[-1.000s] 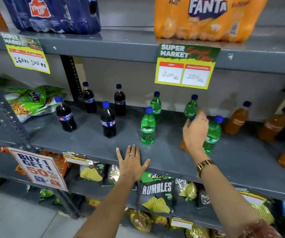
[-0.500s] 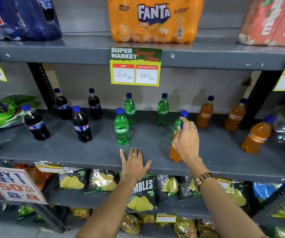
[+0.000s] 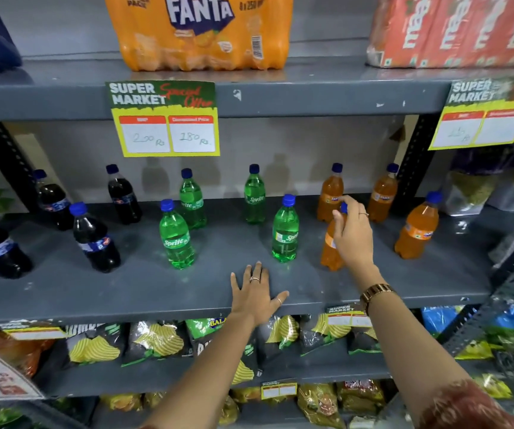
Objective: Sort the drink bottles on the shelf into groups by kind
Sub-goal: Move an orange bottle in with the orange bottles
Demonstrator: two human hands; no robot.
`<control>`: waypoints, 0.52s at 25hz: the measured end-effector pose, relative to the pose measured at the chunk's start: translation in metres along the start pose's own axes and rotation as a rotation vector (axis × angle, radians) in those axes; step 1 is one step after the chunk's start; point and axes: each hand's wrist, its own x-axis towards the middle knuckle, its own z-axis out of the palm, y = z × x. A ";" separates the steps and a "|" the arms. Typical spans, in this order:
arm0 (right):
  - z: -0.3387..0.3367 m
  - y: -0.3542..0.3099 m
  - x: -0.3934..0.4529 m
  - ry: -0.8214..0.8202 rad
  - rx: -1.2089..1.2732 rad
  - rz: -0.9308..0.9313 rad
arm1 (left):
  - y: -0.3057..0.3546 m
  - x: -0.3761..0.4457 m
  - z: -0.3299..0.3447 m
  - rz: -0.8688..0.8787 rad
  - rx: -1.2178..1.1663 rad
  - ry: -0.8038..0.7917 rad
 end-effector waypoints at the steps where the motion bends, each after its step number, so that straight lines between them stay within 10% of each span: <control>1: -0.001 0.005 0.004 -0.004 0.017 0.003 | 0.002 0.001 -0.001 -0.018 -0.008 -0.043; 13: 0.010 0.039 0.006 -0.001 0.440 0.350 | 0.005 0.012 -0.004 -0.084 0.011 -0.202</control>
